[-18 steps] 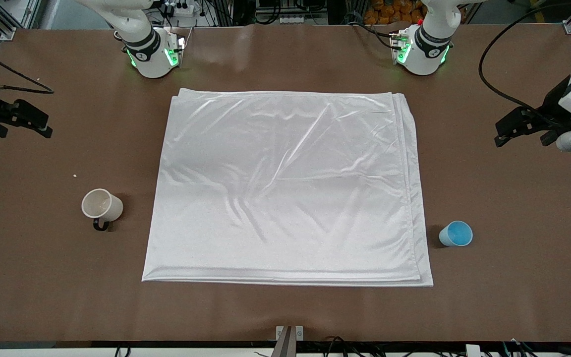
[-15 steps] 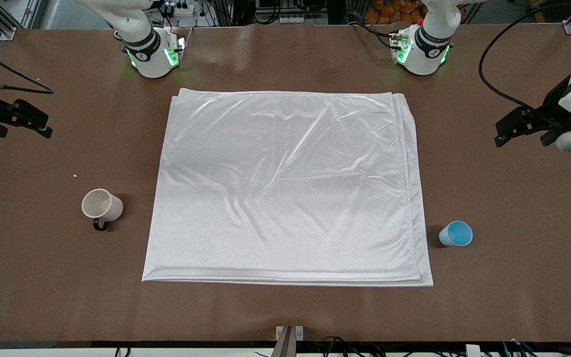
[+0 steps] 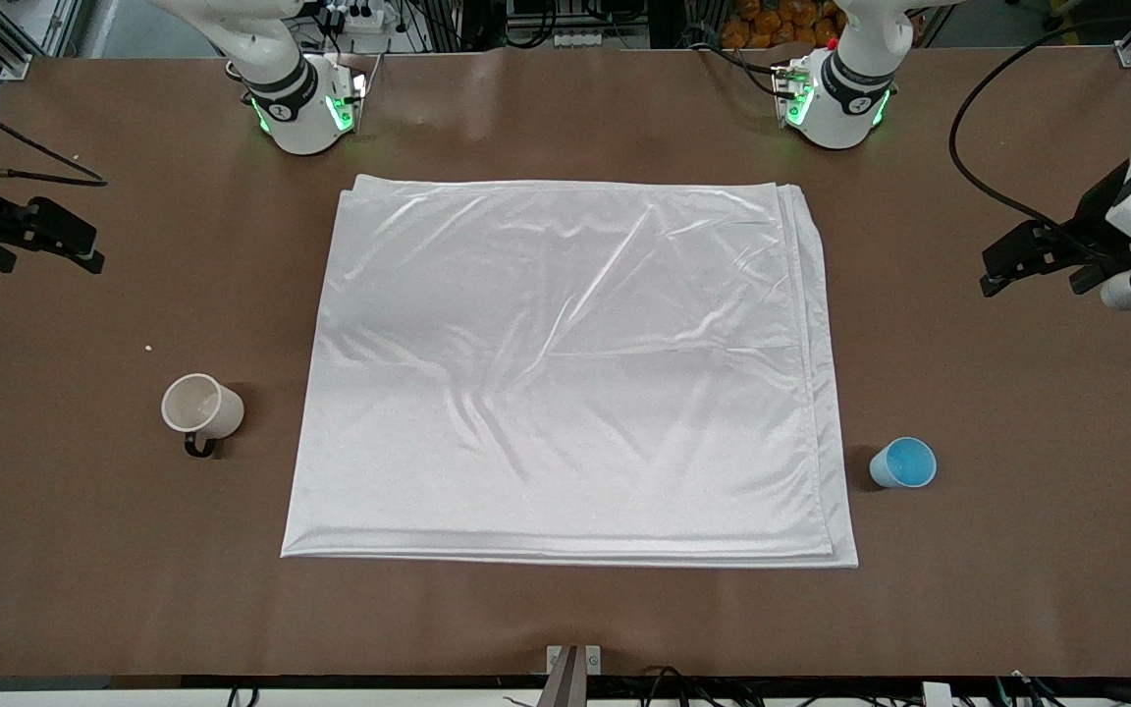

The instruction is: Place blue cup into white mug on cloth

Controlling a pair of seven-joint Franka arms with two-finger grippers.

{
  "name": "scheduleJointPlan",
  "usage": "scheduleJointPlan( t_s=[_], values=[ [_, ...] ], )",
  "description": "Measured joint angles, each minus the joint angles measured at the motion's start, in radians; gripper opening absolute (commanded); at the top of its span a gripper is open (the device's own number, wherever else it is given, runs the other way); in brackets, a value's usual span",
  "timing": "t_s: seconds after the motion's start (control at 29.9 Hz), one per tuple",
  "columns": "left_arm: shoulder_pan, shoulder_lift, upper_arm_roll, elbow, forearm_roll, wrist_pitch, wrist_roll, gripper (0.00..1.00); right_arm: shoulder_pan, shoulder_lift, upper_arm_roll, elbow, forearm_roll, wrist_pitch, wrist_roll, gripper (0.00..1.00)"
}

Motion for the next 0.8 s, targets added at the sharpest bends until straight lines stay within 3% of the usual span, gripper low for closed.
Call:
scheduleJointPlan(
  t_s=[0.2, 0.6, 0.8],
  values=[
    [0.039, 0.054, 0.007, -0.014, 0.003, 0.046, 0.003, 1.0, 0.0, 0.022, -0.001, -0.007, 0.0, 0.0, 0.0, 1.0],
    [0.087, 0.35, 0.011, -0.034, 0.069, 0.299, 0.011, 1.0, -0.047, 0.12, -0.009, -0.008, 0.003, 0.009, 0.0, 1.0],
    [0.084, 0.422, 0.008, -0.031, 0.07, 0.384, 0.011, 1.0, -0.077, 0.171, -0.011, -0.006, 0.017, 0.02, 0.0, 1.0]
  ],
)
